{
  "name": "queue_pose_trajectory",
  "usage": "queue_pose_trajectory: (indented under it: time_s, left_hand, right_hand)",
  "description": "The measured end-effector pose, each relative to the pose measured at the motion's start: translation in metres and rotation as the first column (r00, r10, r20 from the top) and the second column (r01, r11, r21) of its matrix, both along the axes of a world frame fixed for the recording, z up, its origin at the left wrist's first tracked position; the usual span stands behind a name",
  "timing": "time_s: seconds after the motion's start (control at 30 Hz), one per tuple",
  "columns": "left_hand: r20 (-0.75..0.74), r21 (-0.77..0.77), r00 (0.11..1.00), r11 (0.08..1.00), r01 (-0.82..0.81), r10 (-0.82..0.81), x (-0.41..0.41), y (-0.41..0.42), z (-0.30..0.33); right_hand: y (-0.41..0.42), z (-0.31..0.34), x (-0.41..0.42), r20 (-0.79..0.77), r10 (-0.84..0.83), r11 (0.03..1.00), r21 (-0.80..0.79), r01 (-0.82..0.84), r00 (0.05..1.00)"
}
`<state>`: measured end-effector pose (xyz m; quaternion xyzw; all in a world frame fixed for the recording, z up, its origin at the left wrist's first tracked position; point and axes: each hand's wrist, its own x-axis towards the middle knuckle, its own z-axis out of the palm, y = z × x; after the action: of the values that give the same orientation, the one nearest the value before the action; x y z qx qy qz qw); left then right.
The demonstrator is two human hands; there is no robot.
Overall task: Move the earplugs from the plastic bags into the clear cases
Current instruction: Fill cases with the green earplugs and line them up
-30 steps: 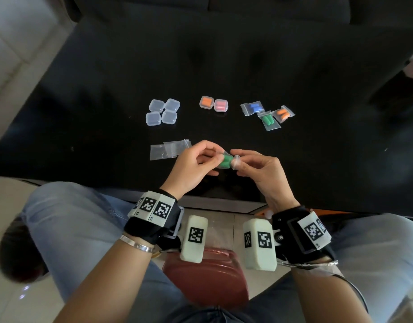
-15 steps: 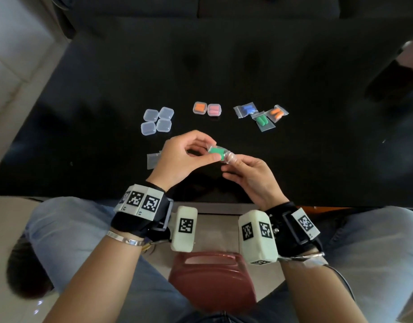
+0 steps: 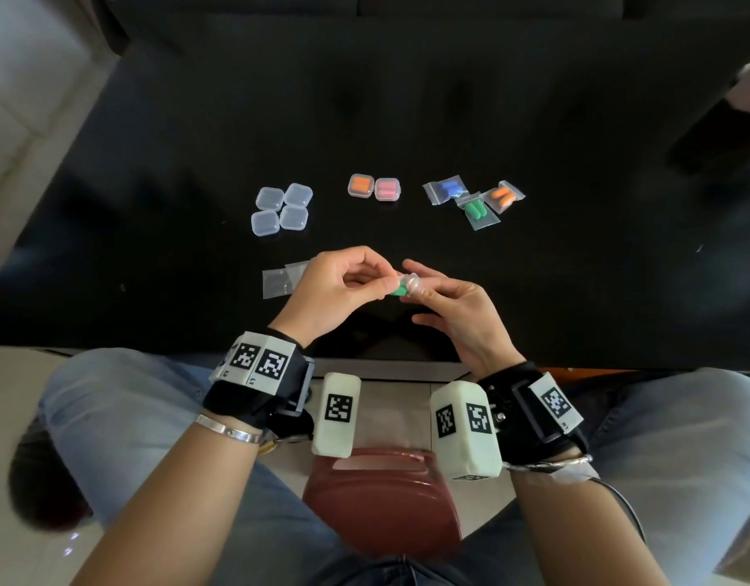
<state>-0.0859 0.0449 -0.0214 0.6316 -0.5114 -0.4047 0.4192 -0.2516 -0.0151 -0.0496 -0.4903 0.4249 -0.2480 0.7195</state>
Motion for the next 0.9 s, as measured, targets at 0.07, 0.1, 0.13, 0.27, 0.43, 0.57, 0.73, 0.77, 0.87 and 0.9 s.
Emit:
queue_pose_trajectory:
  time_s: [0.07, 0.1, 0.13, 0.27, 0.43, 0.57, 0.73, 0.77, 0.87, 0.9]
  left_hand:
    - [-0.007, 0.008, 1.0, 1.0, 0.012, -0.012, 0.0, 0.0, -0.002]
    - [-0.008, -0.001, 1.0, 1.0, 0.008, -0.008, -0.001, 0.0, -0.003]
    - [-0.011, -0.015, 1.0, 1.0, -0.006, 0.006, -0.002, 0.0, -0.004]
    - [-0.057, -0.067, 0.993, 0.992, -0.107, 0.103, -0.005, 0.002, -0.01]
    - [-0.098, -0.061, 0.953, 0.954, -0.293, 0.287, 0.003, 0.006, -0.021]
    - [-0.119, -0.028, 0.936, 0.942, -0.335, 0.33, 0.017, 0.01, -0.023]
    - [-0.222, 0.034, 0.94, 0.965, -0.259, 0.26, 0.005, 0.009, -0.024]
    - [-0.227, 0.034, 0.941, 0.967, -0.251, 0.252, 0.003, 0.008, -0.024]
    - [-0.248, 0.033, 0.936, 0.968, -0.25, 0.25, 0.0, 0.007, -0.023]
    - [-0.255, 0.036, 0.933, 0.967, -0.252, 0.253, 0.0, 0.007, -0.023]
  right_hand:
    - [-0.001, -0.001, 0.0, 0.008, -0.002, 1.0, -0.019, 0.002, 1.0]
    - [-0.001, 0.0, 0.0, 0.007, -0.01, 0.999, -0.044, 0.01, 1.0]
    - [-0.001, 0.001, 0.001, -0.002, -0.025, 0.997, -0.078, 0.025, 1.0]
    - [0.0, 0.002, 0.007, -0.057, -0.13, 0.955, -0.275, 0.11, 0.99]
    - [0.0, 0.002, 0.002, -0.048, -0.226, 0.916, -0.349, 0.196, 0.973]
    - [-0.012, -0.002, -0.008, -0.281, -0.294, 0.833, -0.544, 0.1, 0.914]
    - [-0.022, -0.013, 0.002, -0.516, -0.289, 0.844, -0.535, -0.039, 0.806]
    - [-0.023, -0.013, 0.003, -0.535, -0.273, 0.863, -0.504, -0.043, 0.8]
    - [-0.021, -0.009, 0.003, -0.465, -0.275, 0.854, -0.521, -0.008, 0.841]
    - [-0.019, -0.008, 0.003, -0.409, -0.261, 0.85, -0.526, 0.008, 0.874]
